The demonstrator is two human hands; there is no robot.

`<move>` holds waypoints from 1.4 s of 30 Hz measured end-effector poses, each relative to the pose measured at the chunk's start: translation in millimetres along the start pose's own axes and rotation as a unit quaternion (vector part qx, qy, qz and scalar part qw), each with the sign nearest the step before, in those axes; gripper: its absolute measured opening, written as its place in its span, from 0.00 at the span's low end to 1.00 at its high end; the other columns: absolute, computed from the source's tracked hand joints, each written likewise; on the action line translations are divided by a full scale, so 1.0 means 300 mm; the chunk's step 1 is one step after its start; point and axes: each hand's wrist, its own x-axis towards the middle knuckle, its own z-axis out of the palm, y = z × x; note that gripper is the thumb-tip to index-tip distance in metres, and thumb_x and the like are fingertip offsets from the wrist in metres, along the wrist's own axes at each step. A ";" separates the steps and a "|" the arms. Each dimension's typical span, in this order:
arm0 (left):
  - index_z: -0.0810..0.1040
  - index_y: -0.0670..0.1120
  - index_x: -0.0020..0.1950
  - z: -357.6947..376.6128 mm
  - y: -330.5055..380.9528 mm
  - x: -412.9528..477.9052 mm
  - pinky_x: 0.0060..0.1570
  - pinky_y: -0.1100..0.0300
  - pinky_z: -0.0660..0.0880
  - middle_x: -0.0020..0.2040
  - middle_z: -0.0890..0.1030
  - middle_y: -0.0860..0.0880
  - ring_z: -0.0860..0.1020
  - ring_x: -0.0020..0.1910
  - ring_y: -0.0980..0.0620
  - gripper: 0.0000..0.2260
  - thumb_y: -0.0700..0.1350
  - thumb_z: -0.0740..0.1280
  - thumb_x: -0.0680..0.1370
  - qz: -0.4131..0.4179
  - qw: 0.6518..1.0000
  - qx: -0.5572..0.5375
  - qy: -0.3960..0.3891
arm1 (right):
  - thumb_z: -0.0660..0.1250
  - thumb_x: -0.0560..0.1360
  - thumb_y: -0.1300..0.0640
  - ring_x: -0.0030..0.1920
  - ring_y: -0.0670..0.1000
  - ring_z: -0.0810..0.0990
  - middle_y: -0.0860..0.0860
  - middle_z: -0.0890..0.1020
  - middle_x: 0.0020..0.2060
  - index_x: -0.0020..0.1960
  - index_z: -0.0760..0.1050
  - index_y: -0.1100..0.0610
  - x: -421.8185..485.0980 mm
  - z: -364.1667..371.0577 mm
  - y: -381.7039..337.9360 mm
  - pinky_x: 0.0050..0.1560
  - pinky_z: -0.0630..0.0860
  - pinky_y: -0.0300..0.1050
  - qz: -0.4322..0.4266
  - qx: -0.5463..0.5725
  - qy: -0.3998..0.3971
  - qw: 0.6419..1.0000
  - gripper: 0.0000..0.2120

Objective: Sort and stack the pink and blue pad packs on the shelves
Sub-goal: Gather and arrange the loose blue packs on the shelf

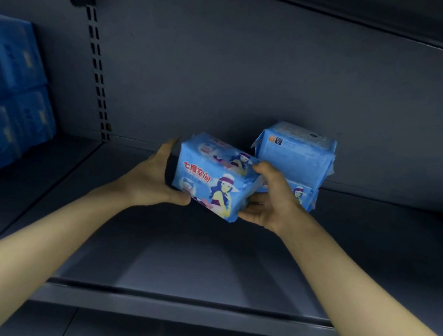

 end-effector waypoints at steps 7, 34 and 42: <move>0.47 0.58 0.76 -0.016 -0.020 -0.034 0.65 0.49 0.70 0.62 0.76 0.58 0.72 0.65 0.56 0.62 0.55 0.80 0.49 0.024 0.984 -0.168 -0.064 | 0.62 0.71 0.44 0.34 0.51 0.77 0.53 0.79 0.27 0.40 0.71 0.56 0.017 -0.013 -0.002 0.26 0.72 0.36 0.085 0.023 -0.016 0.996 0.14; 0.72 0.55 0.59 -0.012 -0.075 -0.127 0.43 0.62 0.78 0.50 0.83 0.54 0.81 0.50 0.54 0.47 0.59 0.82 0.42 0.046 0.947 -0.318 0.017 | 0.56 0.74 0.35 0.56 0.58 0.76 0.54 0.78 0.54 0.59 0.71 0.49 -0.023 0.033 -0.004 0.53 0.72 0.55 -0.004 -0.167 -0.080 0.983 0.22; 0.72 0.52 0.61 -0.009 -0.100 -0.145 0.43 0.63 0.78 0.53 0.83 0.52 0.81 0.52 0.54 0.48 0.57 0.82 0.44 0.048 0.942 -0.332 0.030 | 0.74 0.68 0.55 0.61 0.44 0.69 0.47 0.67 0.64 0.73 0.58 0.48 -0.087 0.113 0.043 0.62 0.67 0.38 -0.238 -0.344 -0.093 0.904 0.39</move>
